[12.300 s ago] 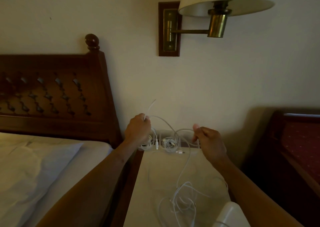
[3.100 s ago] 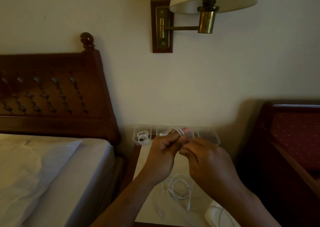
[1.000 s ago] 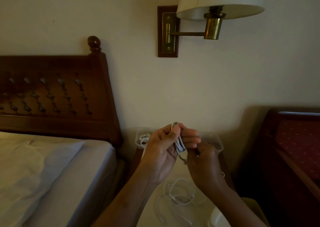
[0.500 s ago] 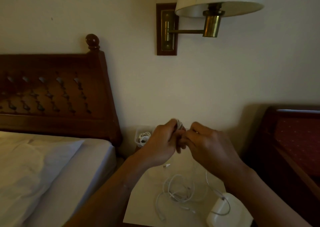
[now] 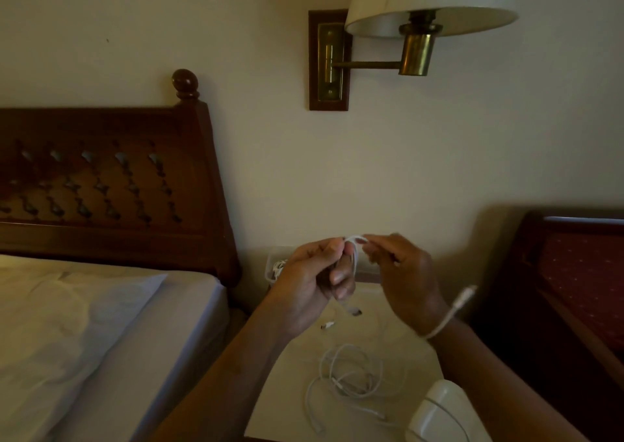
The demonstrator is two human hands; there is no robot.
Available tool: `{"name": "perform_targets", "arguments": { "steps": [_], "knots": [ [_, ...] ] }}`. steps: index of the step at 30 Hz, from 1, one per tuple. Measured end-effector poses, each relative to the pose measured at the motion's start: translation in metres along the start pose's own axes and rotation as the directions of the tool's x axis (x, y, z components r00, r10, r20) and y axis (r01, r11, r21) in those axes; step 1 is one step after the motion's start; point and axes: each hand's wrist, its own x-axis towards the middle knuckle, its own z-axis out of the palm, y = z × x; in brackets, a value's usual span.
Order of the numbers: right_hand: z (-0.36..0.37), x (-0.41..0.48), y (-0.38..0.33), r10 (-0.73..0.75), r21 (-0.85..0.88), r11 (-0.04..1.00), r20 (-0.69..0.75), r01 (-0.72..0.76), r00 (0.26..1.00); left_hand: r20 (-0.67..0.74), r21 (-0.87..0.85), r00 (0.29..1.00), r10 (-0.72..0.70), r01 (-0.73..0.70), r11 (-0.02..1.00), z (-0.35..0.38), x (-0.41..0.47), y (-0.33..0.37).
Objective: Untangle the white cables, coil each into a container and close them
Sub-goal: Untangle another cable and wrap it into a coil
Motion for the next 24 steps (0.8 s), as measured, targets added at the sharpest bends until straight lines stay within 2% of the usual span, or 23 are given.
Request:
{"name": "perform_targets", "arguments": {
  "steps": [1, 4, 6, 8, 10, 12, 14, 16, 18, 21, 22, 24],
  "knots": [
    [0.007, -0.008, -0.002, 0.038, 0.017, 0.999, 0.037, -0.038, 0.999, -0.019, -0.037, 0.999, 0.034, -0.035, 0.999, 0.004, 0.000, -0.001],
    [0.020, -0.031, -0.009, -0.001, 0.080, 0.997, 0.157, -0.011, 0.988, -0.110, -0.063, 0.986, 0.124, -0.132, 0.989, 0.015, 0.000, -0.007],
    [0.024, -0.040, -0.009, -0.004, -0.058, 0.998, 0.221, 0.017, 0.975, -0.156, -0.073, 0.978, 0.142, -0.155, 0.985, 0.016, 0.000, -0.010],
    [0.025, -0.045, -0.004, -0.009, -0.263, 0.959, 0.353, 0.108, 0.935, -0.174, -0.023, 0.973, 0.151, -0.157, 0.987, 0.015, 0.001, -0.012],
    [0.024, -0.048, -0.004, 0.060, -0.412, 0.897, 0.471, 0.160, 0.880, -0.195, 0.123, 0.966, 0.169, -0.147, 0.981, 0.014, 0.003, -0.014],
    [0.024, -0.051, -0.007, 0.105, -0.463, 0.863, 0.554, 0.201, 0.826, -0.203, 0.346, 0.957, 0.206, -0.127, 0.930, 0.013, 0.006, -0.017],
    [0.023, -0.053, -0.018, 0.174, -0.480, 0.857, 0.608, 0.185, 0.774, -0.180, 0.593, 0.954, 0.241, -0.090, 0.800, 0.010, 0.007, -0.020],
    [0.017, -0.050, -0.028, 0.269, -0.488, 0.866, 0.638, 0.109, 0.721, -0.137, 0.789, 0.956, 0.258, -0.052, 0.612, 0.004, 0.007, -0.021],
    [0.005, -0.044, -0.036, 0.317, -0.438, 0.899, 0.683, 0.021, 0.658, -0.114, 0.857, 0.968, 0.222, -0.017, 0.515, -0.001, 0.008, -0.018],
    [-0.016, -0.033, -0.044, 0.276, -0.395, 0.916, 0.749, 0.071, 0.602, -0.033, 0.868, 0.993, 0.109, -0.026, 0.496, -0.007, 0.007, -0.010],
    [-0.022, -0.028, -0.044, 0.281, -0.441, 0.889, 0.742, 0.127, 0.608, -0.007, 0.869, 0.996, 0.084, -0.035, 0.493, -0.009, 0.006, -0.009],
    [-0.032, -0.019, -0.048, 0.244, -0.539, 0.794, 0.706, 0.280, 0.665, -0.005, 0.847, 0.999, 0.038, -0.016, 0.532, -0.014, 0.004, -0.008]
  ]
}}
